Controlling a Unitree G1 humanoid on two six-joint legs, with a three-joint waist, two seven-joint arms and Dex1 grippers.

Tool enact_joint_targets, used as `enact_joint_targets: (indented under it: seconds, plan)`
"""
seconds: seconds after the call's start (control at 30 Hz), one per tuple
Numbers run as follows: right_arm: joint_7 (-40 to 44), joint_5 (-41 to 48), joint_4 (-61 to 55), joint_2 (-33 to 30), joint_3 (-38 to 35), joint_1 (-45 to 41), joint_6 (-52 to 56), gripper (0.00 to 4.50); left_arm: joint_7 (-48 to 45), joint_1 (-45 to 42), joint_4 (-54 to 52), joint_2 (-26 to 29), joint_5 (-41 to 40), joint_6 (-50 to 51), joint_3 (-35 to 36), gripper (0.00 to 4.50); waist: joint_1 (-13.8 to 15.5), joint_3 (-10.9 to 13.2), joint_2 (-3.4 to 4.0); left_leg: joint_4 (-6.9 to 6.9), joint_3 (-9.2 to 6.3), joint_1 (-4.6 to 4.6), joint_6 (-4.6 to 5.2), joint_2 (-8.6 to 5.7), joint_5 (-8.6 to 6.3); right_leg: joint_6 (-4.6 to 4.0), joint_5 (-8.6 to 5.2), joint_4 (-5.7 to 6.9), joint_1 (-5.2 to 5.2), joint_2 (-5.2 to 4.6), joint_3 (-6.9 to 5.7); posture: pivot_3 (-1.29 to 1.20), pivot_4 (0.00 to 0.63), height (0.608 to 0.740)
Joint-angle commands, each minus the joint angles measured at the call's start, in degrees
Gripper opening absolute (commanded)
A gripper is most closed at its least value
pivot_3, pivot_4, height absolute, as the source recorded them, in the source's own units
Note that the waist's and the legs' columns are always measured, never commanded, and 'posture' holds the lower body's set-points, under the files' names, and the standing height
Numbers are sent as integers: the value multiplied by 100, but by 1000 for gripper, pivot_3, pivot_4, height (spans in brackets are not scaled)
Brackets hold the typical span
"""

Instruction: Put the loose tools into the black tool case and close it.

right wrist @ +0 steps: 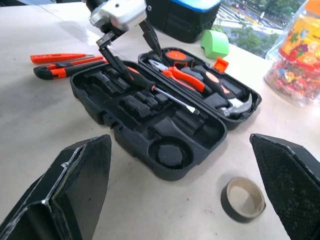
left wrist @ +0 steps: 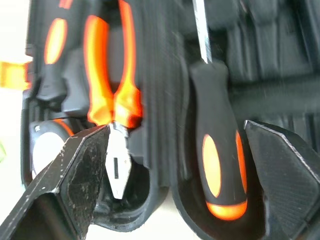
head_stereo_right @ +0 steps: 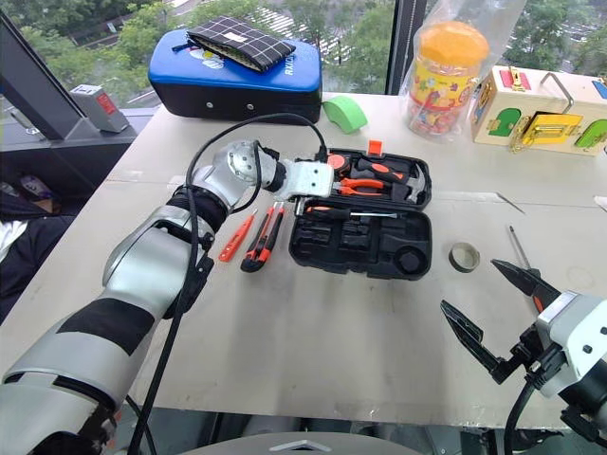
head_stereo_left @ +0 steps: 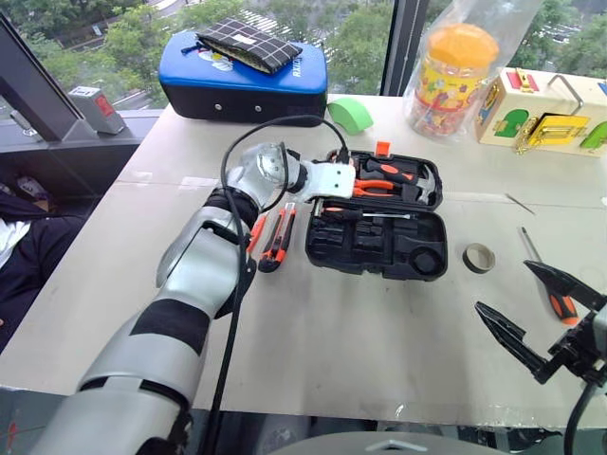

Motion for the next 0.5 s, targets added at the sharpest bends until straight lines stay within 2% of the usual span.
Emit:
enact_joint_targets:
  seconds: [0.03, 0.13, 0.2, 0.27, 0.4, 0.5]
  plan:
    - [-69, 81, -83, -35, -67, -23, 4, 4500, -449, -193, -195, -93, -618, 1011, 591, 3258, 5, 0, 0, 2, -1, 0, 0, -1, 0, 0, 0, 0, 0, -1, -2, 0, 150, 740]
    - [-126, 80, -97, -26, -42, -54, 47, 4500, -153, -27, -440, -283, -955, 1897, 997, 1909, -2, 0, 0, 2, -2, 1, 0, -1, 0, 0, 0, 1, 1, -1, 1, 0, 150, 740]
    - [-177, 49, -125, 5, 21, -56, 70, 4500, 385, 209, -715, -495, -1138, 2364, 1232, 878, 0, -3, 2, 4, -4, 2, 0, 0, 0, 0, 0, 6, 1, -2, 1, 0, 150, 740]
    - [-218, 52, -162, 24, 82, -47, 95, 4500, 897, 488, -1084, -686, -1223, 2685, 1357, 63, 0, -4, 3, 6, -6, 4, 0, 4, 0, 2, -1, 9, 3, -6, 1, 0, 150, 740]
    - [-302, 46, -245, 52, 185, -8, 117, 4500, 1670, 1166, -1797, -984, -1043, 3256, 1196, 20, -3, -4, 3, 7, -6, 4, -1, 8, 0, 2, -1, 13, 1, -8, 6, 0, 150, 740]
    - [-331, 35, -283, 73, 187, 52, 104, 4500, 1744, 1723, -2376, -998, -820, 3484, 840, 20, 5, -20, 9, 7, -6, 6, -1, 10, 1, 2, -1, 15, 1, -7, 9, 0, 150, 740]
